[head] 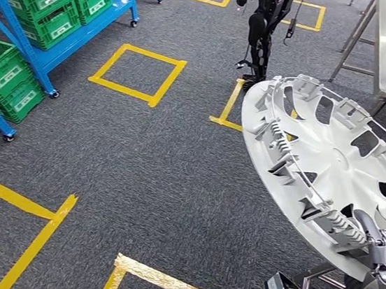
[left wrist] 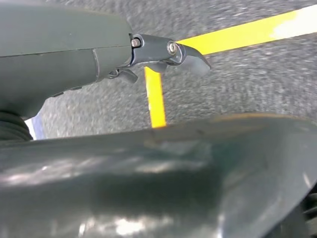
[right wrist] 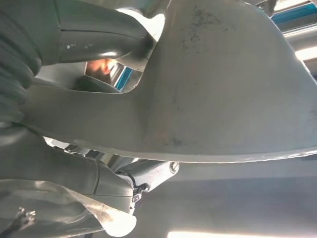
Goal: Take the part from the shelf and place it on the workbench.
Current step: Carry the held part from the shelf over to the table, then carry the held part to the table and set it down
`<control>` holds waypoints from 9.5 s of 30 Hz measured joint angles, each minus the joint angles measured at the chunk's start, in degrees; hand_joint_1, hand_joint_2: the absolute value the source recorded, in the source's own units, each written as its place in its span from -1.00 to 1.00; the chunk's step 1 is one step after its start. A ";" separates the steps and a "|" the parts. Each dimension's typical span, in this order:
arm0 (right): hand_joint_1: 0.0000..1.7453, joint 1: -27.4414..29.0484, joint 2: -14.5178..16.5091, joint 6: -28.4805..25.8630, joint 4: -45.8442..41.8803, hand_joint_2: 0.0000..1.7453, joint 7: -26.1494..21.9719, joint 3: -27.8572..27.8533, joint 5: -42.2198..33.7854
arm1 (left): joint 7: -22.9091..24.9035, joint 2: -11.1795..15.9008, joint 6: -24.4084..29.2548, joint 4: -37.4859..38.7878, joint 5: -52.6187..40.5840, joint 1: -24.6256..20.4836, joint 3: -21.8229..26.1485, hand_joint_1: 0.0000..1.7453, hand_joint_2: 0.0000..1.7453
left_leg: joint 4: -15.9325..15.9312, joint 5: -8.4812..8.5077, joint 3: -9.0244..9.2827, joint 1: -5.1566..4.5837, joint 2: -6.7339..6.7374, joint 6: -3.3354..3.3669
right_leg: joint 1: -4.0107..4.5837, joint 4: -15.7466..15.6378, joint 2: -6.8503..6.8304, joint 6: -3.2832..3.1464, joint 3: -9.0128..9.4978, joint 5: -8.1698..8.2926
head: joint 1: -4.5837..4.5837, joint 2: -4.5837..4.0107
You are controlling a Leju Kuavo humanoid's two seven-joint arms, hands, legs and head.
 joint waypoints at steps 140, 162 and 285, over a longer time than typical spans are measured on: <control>1.00 4.01 0.29 -0.01 -1.39 1.00 0.44 -2.76 -0.02 | 5.86 -0.68 -0.93 -0.39 -0.76 -0.07 -2.53 -1.00 -1.00 | -3.79 0.20 1.50 -0.19 8.69 -0.17 | -0.52 -0.28 -8.42 2.52 1.01 -1.51 | 0.35 0.00; 1.00 3.64 1.94 0.00 -1.12 1.00 -5.08 -6.38 -0.01 | 5.64 -0.65 -0.73 -0.43 -0.74 0.18 -2.57 -1.00 -1.00 | -2.78 0.60 -0.08 -0.44 2.90 -0.05 | 0.06 -0.05 -4.34 0.94 0.60 -1.34 | 0.01 0.00; -1.00 -35.63 -24.10 -0.02 55.93 1.00 16.35 31.46 -4.31 | 8.85 1.74 -0.66 -0.43 -4.19 -2.78 -7.10 -1.00 -1.00 | -2.66 0.97 -0.38 -0.52 2.80 0.39 | -0.05 0.06 -4.46 1.49 0.26 -0.98 | -0.03 0.00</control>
